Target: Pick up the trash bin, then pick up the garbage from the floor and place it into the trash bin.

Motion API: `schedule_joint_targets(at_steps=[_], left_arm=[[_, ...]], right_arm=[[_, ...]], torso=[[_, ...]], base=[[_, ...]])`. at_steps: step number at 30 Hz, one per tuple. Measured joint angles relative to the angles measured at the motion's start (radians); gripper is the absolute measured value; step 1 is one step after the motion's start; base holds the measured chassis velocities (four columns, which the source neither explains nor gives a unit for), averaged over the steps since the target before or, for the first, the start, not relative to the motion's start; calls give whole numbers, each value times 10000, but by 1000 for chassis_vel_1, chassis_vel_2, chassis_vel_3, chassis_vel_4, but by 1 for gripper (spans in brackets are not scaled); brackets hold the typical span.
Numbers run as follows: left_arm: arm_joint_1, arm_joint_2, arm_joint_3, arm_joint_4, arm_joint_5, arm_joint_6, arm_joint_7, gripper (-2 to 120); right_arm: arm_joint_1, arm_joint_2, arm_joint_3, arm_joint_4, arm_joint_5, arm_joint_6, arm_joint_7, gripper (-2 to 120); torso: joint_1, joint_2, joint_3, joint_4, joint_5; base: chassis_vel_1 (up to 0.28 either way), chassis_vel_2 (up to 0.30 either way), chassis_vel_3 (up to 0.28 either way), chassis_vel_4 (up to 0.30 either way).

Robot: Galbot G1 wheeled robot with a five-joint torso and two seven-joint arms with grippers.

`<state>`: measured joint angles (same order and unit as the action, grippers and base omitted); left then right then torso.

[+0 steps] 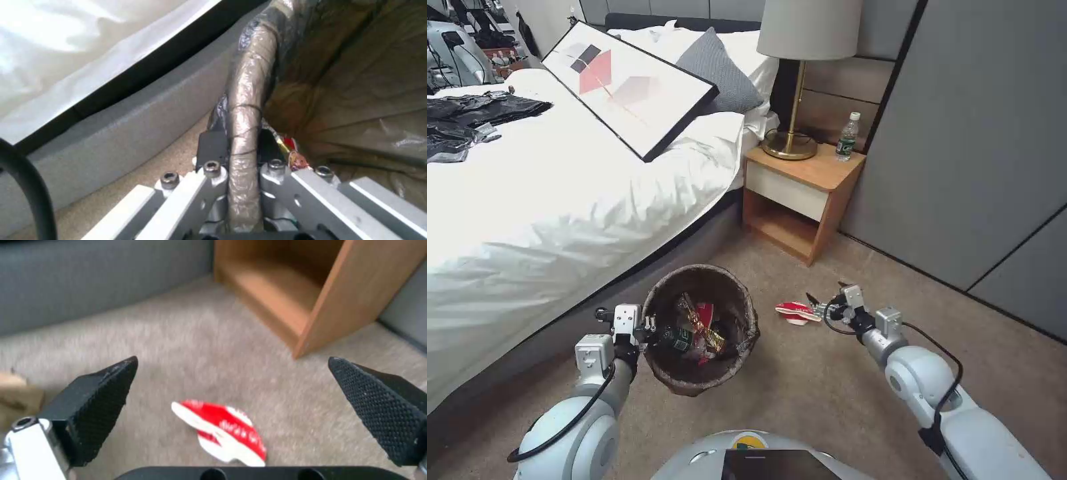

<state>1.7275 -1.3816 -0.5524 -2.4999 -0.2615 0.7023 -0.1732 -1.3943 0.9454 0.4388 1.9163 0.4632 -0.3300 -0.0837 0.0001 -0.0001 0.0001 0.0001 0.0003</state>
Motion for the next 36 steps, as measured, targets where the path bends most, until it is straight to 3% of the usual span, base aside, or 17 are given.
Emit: schedule_joint_targets(at_steps=[14, 22, 36], left_arm=[[62, 12, 78, 0, 35, 10, -3, 2], [103, 4, 103, 0, 88, 14, -2, 2], [84, -3, 94, 0, 124, 15, 2, 2]], right_arm=[[944, -394, -802, -2649, -382, -168, -1344, 100], [1948, -197, -1307, -4104, -813, 203, -1617, 100], [3374, 158, -2582, -5449, -1599, 348, -1680, 100]], torso=[[0, 0, 0, -3, -2], [0, 0, 0, 0, -2], [0, 0, 0, -1, -4]], base=[[0, 0, 0, 0], [0, 0, 0, 0], [0, 0, 0, 0]])
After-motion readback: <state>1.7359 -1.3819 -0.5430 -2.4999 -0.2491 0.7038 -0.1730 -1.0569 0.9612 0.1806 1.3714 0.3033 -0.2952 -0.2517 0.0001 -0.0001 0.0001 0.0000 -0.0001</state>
